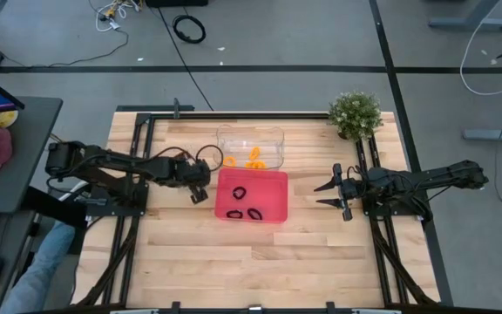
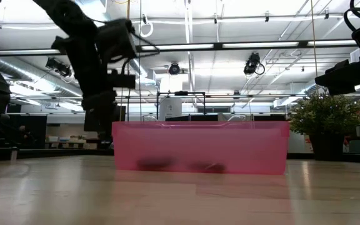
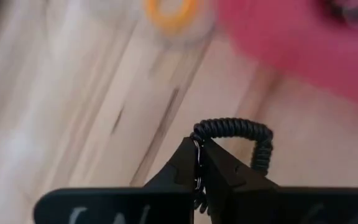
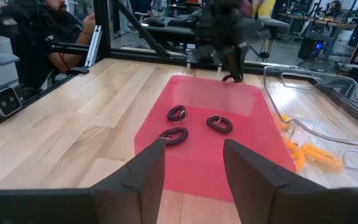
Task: Sort spring keychains
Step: Put the black spring keychain into the red bin
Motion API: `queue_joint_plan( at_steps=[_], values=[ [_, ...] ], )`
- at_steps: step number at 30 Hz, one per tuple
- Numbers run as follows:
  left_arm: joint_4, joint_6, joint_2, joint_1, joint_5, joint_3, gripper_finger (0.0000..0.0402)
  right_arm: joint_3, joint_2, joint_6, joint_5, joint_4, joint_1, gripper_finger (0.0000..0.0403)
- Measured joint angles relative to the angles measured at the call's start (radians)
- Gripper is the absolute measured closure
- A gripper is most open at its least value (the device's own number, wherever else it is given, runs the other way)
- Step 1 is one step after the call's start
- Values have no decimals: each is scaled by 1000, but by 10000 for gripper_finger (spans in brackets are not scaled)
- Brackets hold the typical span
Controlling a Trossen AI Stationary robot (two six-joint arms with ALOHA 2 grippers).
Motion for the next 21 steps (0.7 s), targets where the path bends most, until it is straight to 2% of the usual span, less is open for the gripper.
queue_joint_plan(
  at_steps=[11, 19, 21],
  values=[
    [6, 42, -1, -220, -336, 137, 386, 0, 0, 0, 0, 0, 0, 237],
    [11, 59, -2, -332, -359, 229, 387, 0, 0, 0, 0, 0, 0, 237],
    [35, 58, -2, -353, -356, 243, 377, 0, 0, 0, 0, 0, 0, 237]
  ],
)
